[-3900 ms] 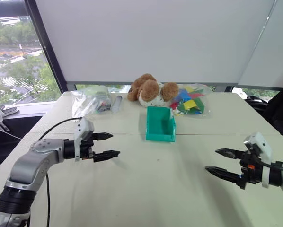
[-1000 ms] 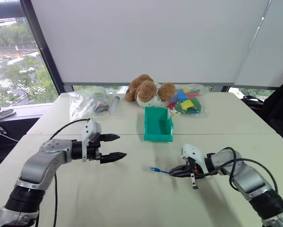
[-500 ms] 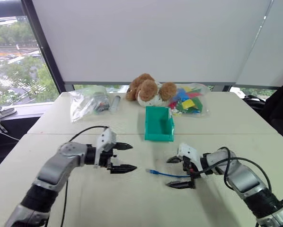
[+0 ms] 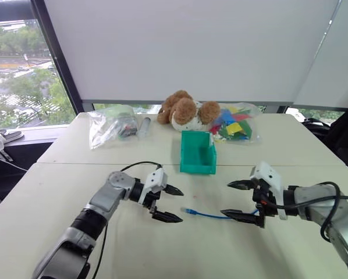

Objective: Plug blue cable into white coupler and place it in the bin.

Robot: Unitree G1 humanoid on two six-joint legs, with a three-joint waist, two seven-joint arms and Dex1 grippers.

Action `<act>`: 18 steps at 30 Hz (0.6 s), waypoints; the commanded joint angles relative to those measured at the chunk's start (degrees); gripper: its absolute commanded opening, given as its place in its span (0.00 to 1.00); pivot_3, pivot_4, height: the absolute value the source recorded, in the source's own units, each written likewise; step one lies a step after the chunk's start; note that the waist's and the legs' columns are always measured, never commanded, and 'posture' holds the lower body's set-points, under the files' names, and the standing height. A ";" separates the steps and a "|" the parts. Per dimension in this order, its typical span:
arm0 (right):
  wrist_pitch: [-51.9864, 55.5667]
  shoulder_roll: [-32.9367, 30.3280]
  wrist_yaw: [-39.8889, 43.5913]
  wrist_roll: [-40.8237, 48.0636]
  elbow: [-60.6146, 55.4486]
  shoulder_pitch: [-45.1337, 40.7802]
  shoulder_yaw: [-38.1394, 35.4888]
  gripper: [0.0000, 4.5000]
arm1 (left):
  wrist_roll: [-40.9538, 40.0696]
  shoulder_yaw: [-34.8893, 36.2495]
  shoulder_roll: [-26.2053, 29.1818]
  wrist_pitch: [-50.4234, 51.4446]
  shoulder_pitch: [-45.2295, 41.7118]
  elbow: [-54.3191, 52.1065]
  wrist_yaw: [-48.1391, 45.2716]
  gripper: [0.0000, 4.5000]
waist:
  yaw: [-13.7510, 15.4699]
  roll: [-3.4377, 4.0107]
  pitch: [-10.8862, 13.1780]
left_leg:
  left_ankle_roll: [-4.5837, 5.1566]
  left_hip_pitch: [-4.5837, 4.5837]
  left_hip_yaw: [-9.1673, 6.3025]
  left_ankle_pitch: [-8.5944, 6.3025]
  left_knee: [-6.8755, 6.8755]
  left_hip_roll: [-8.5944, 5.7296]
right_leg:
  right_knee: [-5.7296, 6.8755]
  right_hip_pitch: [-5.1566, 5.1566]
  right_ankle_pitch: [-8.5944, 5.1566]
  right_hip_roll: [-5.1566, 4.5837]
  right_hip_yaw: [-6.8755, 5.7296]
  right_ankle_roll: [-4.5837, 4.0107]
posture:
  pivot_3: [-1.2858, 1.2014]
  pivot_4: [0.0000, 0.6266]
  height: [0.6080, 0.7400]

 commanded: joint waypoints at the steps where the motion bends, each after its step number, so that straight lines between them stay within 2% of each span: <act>1: 1.15 -0.21 -2.66 2.14 -3.89 0.87 -2.46 1.00 | 2.88 -0.47 -2.28 -5.13 -3.52 6.75 -0.97 1.00 | -0.06 -0.01 0.00 | 0.01 0.00 0.00 0.00 0.00 0.01 | 0.00 0.00 0.00 0.00 0.00 0.00 | 0.52 0.24 1.00; 6: 1.31 -0.34 -5.34 2.63 -5.03 1.52 -2.00 1.00 | 7.70 -1.76 -5.60 -10.74 -7.38 17.91 -1.02 1.00 | 0.03 -0.01 0.00 | 0.02 -0.01 0.00 -0.01 0.01 0.00 | 0.01 -0.01 0.01 0.02 -0.01 0.01 | 0.52 0.24 1.00; 12: 0.94 -0.50 -6.83 3.04 -5.52 1.86 -1.42 1.00 | 10.74 -1.57 -7.24 -14.73 -8.62 23.55 -1.00 1.00 | 0.03 -0.02 0.00 | 0.04 -0.03 -0.01 -0.02 0.03 0.01 | 0.01 -0.02 0.01 0.02 -0.02 0.03 | 0.52 0.24 1.00; 15: 0.58 -0.63 -7.06 2.98 -5.46 1.96 -1.11 1.00 | 11.46 -1.45 -7.55 -15.72 -8.50 24.33 -0.99 0.80 | 0.03 -0.03 0.00 | 0.04 -0.03 -0.01 -0.02 0.04 0.01 | 0.01 -0.01 0.02 0.02 -0.02 0.04 | 0.52 0.24 1.00; 16: 0.41 -0.68 -7.11 2.90 -5.38 1.90 -0.90 1.00 | 11.50 -1.31 -7.58 -15.80 -8.37 24.31 -1.11 0.71 | 0.03 -0.02 0.00 | 0.04 -0.03 -0.02 -0.02 0.04 0.01 | 0.01 -0.01 0.02 0.02 -0.02 0.04 | 0.52 0.24 1.00; 18: 0.11 -0.80 -7.15 2.77 -5.20 1.76 -0.52 1.00 | 11.54 -1.06 -7.57 -15.83 -8.02 24.01 -1.37 0.46 | 0.02 -0.02 0.00 | 0.04 -0.03 -0.02 -0.02 0.04 0.01 | 0.01 -0.01 0.02 0.02 -0.02 0.04 | 0.52 0.24 1.00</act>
